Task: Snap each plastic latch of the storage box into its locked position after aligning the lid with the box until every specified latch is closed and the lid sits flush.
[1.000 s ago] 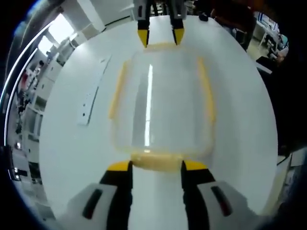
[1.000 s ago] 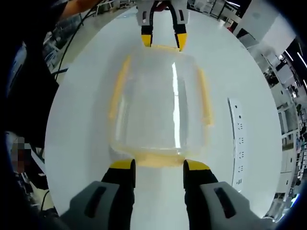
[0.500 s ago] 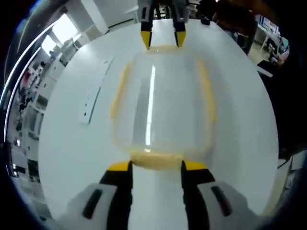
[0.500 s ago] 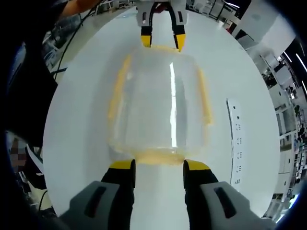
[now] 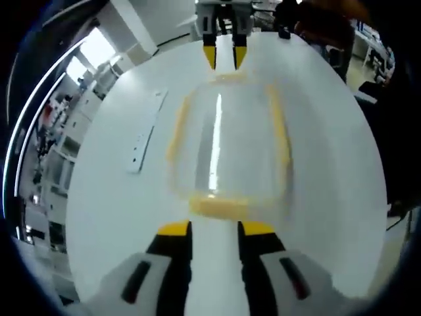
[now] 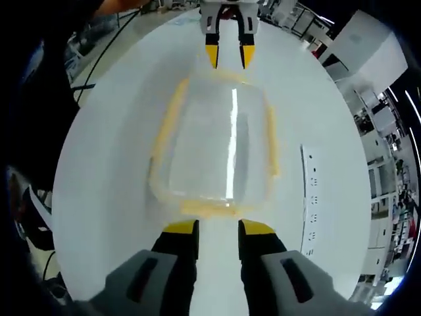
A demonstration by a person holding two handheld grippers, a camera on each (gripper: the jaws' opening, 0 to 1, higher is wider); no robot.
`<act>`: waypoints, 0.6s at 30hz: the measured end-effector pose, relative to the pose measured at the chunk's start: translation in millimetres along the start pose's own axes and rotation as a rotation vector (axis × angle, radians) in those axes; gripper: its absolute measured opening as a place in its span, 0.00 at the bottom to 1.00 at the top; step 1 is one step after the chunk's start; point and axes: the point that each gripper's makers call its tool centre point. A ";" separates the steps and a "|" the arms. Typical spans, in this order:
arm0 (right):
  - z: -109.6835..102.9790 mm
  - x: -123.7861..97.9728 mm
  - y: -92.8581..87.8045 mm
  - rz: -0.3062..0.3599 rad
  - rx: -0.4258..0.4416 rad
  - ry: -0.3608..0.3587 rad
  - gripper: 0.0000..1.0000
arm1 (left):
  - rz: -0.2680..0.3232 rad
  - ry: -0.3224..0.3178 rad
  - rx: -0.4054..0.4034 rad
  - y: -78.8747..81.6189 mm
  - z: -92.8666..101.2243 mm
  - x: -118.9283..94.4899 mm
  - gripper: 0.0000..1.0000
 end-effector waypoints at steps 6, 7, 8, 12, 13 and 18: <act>-5.0 7.2 -2.6 -0.042 0.004 0.018 0.11 | 0.138 0.016 0.080 64.1 -2.6 -7.7 0.14; -6.2 8.6 -3.4 -0.047 0.008 0.024 0.10 | 0.161 0.011 0.081 75.4 -1.6 -5.3 0.13; -7.4 9.2 -3.3 -0.048 0.011 0.028 0.08 | 0.182 0.003 0.083 85.1 -1.5 -2.4 0.11; -9.5 10.7 -0.8 -0.031 0.039 0.040 0.06 | 0.195 -0.020 0.077 104.1 -2.6 14.8 0.02; -9.5 11.2 -1.5 -0.034 0.040 0.038 0.06 | 0.192 -0.027 0.075 106.2 0.7 18.9 0.02; -6.8 11.2 -2.2 -0.032 0.045 0.033 0.06 | 0.182 -0.062 0.061 105.6 9.5 31.5 0.00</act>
Point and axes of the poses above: the point that each gripper's makers call its tool centre point, and the gripper's own axes: x roughly forward along the fingers, z roughly to its right, y roughly out of its top, and after that the axes turned 1 degree about -z, right-handed
